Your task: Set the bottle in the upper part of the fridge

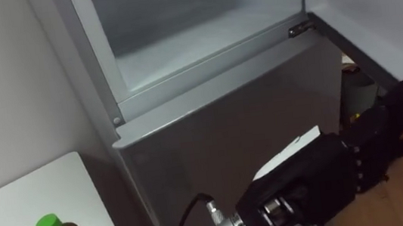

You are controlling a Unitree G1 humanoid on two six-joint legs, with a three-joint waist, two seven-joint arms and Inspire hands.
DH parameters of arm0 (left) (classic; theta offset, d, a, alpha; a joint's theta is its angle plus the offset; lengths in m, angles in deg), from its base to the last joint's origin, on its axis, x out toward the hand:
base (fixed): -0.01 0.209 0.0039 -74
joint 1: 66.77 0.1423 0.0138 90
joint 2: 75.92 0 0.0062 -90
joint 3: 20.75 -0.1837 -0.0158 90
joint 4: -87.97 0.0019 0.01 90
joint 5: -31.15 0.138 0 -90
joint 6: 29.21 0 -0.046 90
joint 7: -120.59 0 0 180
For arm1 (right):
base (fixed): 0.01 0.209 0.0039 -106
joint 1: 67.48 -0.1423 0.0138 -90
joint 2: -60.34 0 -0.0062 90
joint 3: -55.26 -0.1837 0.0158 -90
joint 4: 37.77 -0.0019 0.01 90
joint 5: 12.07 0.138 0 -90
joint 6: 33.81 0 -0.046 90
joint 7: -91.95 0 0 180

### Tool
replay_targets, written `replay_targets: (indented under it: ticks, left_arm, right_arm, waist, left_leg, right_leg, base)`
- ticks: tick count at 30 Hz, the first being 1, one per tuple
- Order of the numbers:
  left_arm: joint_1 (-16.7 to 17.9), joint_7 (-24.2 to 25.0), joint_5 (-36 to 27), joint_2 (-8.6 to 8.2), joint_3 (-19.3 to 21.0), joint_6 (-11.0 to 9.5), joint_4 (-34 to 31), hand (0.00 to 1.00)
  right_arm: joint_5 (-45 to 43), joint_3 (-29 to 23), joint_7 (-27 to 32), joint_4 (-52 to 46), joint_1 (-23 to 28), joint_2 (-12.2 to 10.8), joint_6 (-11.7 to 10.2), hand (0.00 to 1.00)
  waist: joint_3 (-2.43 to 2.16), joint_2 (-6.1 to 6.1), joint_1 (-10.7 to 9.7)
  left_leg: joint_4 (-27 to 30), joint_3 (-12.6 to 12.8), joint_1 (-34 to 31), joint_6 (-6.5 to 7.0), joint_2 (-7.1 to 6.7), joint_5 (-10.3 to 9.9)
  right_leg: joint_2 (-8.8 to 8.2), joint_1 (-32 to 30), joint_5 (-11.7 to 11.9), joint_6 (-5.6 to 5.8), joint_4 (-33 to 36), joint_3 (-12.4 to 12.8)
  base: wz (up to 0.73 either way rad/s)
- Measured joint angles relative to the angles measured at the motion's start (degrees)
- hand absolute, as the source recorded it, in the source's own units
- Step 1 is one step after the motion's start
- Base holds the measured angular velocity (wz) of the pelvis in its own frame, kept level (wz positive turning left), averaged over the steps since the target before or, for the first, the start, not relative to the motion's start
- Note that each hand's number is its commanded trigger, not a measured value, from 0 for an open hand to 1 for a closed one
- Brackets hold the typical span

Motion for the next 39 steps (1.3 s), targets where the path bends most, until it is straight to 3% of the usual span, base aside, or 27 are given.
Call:
replay_targets:
  ticks: [1,5,14,18,22,27,31,39]
  left_arm:
    - [0.0,0.27,0.03,0.65,-1.05,0.67,0.89,0.0]
    - [0.0,1.17,0.08,0.71,-2.56,2.79,3.41,0.0]
    - [-0.01,1.18,0.09,0.76,-2.2,2.78,3.41,0.0]
    - [0.0,1.2,0.1,1.89,-0.12,2.74,3.41,0.0]
    - [0.0,1.07,0.21,3.0,2.5,2.74,3.2,0.0]
    - [0.89,-0.31,0.98,3.51,4.82,2.67,2.21,0.0]
    - [3.79,-0.33,4.27,4.32,5.62,2.45,0.37,0.0]
    - [10.77,-0.3,6.37,5.73,7.61,2.75,-2.74,0.0]
  right_arm:
    - [-0.04,-0.08,0.09,0.01,0.04,0.02,0.0,0.0]
    - [0.02,0.02,0.44,0.03,-0.01,0.01,-0.01,0.0]
    - [-0.15,1.64,-0.31,0.02,-0.55,0.06,-0.29,0.0]
    - [-0.76,1.57,-0.67,0.04,-0.53,-0.18,-0.37,0.0]
    - [-0.5,1.76,0.02,0.64,-0.42,-0.22,-0.37,0.0]
    - [-1.31,2.07,0.1,1.87,-0.44,-0.52,-0.37,0.0]
    - [-4.15,2.04,-0.18,1.68,-0.61,-0.75,-0.37,0.0]
    - [-6.7,1.9,-0.09,1.32,-0.71,-1.05,-0.5,0.0]
  waist:
    - [0.0,0.0,-0.32]
    - [-0.1,0.14,-0.67]
    - [-0.18,0.24,-0.06]
    - [-0.2,0.27,0.21]
    - [-0.43,0.26,1.99]
    - [-1.03,-0.89,4.97]
    - [-1.1,-1.81,6.55]
    - [-1.12,-2.08,9.31]
  left_leg:
    - [0.0,0.08,0.0,0.0,0.01,0.0]
    - [0.11,0.35,-0.11,0.0,0.12,0.0]
    - [0.21,-0.12,0.09,0.0,0.19,0.0]
    - [0.2,-0.54,0.04,-0.01,0.2,0.0]
    - [0.28,-1.71,-0.54,0.02,0.18,0.02]
    - [0.51,-2.57,-0.7,0.07,0.15,0.22]
    - [0.62,-3.21,-1.11,0.01,0.16,0.33]
    - [0.57,-5.01,-1.99,-0.17,-0.09,0.5]
  right_leg:
    - [0.0,0.0,0.01,-0.01,0.02,0.03]
    - [0.01,0.0,0.15,-0.14,0.23,-0.02]
    - [0.0,0.14,0.18,-0.16,1.04,-0.78]
    - [-0.05,0.2,0.23,-0.04,1.09,-1.7]
    - [-0.2,0.17,0.6,0.1,1.19,-3.03]
    - [-0.18,0.44,0.71,0.08,1.19,-3.52]
    - [-0.14,0.41,0.75,0.0,1.03,-4.11]
    - [-0.35,0.72,0.8,-0.13,0.15,-6.24]
  base:
    - [0.0]
    - [-0.01]
    - [0.04]
    - [0.14]
    - [0.15]
    - [0.09]
    - [0.08]
    - [0.11]
